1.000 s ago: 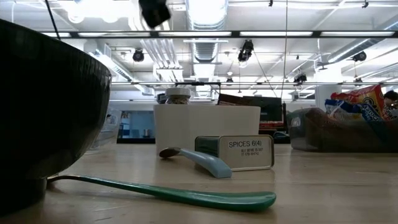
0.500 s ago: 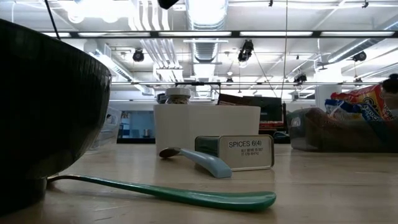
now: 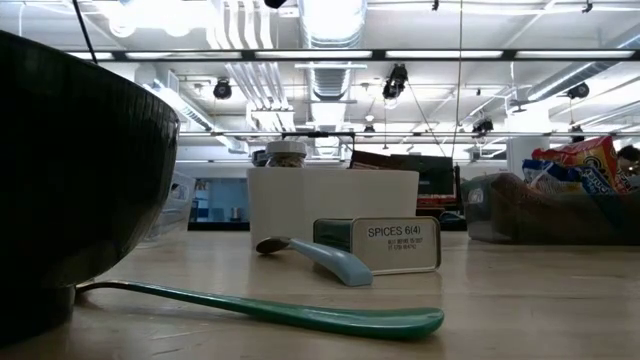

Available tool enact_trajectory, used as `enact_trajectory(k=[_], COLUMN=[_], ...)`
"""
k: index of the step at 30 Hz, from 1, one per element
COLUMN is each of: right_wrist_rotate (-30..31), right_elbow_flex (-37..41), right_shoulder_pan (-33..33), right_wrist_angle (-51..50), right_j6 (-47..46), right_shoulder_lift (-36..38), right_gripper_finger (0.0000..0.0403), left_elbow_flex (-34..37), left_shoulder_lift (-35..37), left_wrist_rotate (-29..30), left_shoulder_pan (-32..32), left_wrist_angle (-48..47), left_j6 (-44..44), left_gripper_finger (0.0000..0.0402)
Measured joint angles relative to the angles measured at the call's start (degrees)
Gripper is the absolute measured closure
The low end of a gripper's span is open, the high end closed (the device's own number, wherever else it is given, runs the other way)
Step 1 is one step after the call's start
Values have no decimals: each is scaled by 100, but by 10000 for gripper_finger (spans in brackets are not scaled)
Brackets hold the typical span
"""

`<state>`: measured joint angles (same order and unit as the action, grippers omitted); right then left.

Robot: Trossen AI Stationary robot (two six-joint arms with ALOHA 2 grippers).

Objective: Pick & Place Food Item
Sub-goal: Put the brown seasoning bottle into the white bin

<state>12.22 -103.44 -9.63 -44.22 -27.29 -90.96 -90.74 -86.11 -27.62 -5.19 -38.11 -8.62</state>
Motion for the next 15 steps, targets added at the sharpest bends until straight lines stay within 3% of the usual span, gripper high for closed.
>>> enact_trajectory(k=[4, 11, 15], right_wrist_rotate=[-51, -180, -454], right_elbow_flex=[0, 2, 4], right_shoulder_pan=[13, 26, 42], right_wrist_angle=[6, 173, 247], right_j6=[17, 136, 160], right_shoulder_lift=[0, 3, 13], right_gripper_finger=[112, 215, 234], left_elbow_flex=[0, 3, 10], left_shoulder_lift=[0, 0, 0], left_wrist_rotate=[-13, -1, -42], left_shoulder_pan=[2, 2, 9], left_wrist_angle=[5, 41, 51], left_j6=[0, 74, 150], left_gripper_finger=[236, 236, 236])
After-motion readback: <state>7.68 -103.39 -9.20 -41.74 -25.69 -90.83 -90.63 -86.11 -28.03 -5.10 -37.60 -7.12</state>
